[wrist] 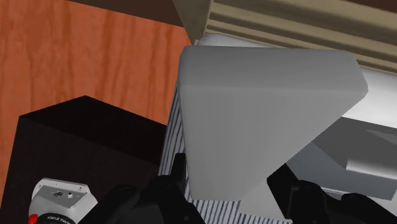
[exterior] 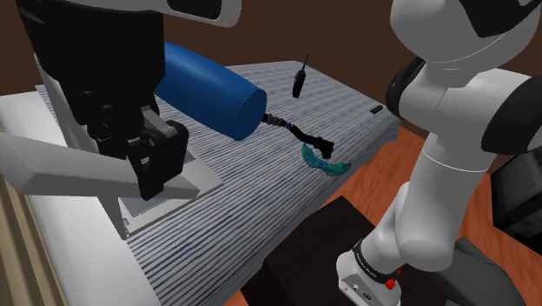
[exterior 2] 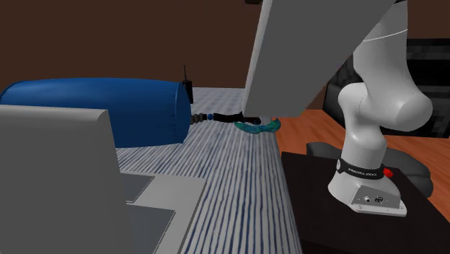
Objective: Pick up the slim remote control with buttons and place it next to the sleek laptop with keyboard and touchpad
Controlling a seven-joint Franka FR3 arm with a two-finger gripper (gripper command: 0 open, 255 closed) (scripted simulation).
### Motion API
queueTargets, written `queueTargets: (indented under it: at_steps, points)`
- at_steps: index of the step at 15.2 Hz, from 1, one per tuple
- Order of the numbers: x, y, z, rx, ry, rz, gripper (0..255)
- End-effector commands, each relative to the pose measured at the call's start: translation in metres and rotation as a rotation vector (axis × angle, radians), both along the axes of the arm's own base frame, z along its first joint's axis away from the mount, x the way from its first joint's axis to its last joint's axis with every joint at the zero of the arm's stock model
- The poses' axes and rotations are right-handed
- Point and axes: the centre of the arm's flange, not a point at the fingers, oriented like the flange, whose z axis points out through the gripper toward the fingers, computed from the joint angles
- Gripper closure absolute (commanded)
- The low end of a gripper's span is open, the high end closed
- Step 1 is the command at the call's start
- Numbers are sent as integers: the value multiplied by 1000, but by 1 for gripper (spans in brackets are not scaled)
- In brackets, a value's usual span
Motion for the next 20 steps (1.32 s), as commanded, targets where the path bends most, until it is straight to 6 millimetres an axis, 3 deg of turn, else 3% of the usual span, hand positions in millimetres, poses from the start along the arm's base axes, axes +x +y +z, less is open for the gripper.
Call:
queueTargets:
  at_steps: [1, 20]
  points:
    - [0, 2, -9, 1, 0, -1, 255]
    - [0, 2, -109, 1, 0, -1, 255]
